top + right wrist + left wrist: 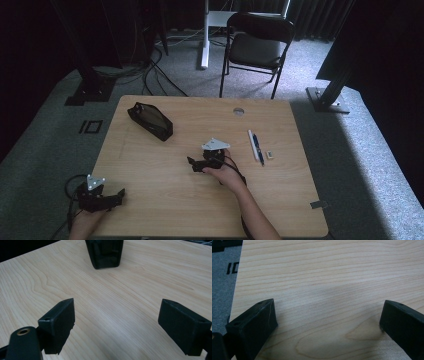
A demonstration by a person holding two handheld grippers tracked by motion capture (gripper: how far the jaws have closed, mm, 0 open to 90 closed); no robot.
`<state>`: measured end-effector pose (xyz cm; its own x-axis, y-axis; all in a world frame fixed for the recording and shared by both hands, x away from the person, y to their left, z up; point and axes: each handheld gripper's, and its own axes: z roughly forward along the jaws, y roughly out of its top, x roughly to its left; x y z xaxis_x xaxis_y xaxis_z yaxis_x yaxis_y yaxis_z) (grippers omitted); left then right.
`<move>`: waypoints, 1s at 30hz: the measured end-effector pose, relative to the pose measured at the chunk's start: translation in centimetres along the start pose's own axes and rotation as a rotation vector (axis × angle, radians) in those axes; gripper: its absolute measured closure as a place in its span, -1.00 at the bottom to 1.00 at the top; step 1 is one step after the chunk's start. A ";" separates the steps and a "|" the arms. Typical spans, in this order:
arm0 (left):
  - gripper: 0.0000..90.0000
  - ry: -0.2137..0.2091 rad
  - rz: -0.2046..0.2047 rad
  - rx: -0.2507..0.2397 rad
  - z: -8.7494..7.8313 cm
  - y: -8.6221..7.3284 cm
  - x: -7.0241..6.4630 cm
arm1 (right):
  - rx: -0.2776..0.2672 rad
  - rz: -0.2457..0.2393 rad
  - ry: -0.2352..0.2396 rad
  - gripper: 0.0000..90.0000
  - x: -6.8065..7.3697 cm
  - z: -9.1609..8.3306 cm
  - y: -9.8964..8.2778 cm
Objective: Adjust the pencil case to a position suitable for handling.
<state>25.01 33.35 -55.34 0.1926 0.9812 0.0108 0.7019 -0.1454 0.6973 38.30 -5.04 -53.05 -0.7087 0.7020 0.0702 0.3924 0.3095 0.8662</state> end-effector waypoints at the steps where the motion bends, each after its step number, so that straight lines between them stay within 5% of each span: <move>1: -0.97 0.000 0.000 0.001 0.0 0.0 0.0 | 0.002 -0.005 -0.001 -0.69 0.1 0.2 0.2; 30: -0.97 -0.001 0.001 0.000 0.0 0.0 0.0 | -0.067 -0.077 -0.007 -0.32 2.0 4.8 4.6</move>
<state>25.01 33.34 -55.34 0.1941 0.9809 0.0107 0.7017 -0.1464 0.6972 41.51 0.89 -51.32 -0.7308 0.6826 -0.0009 0.2969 0.3191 0.9000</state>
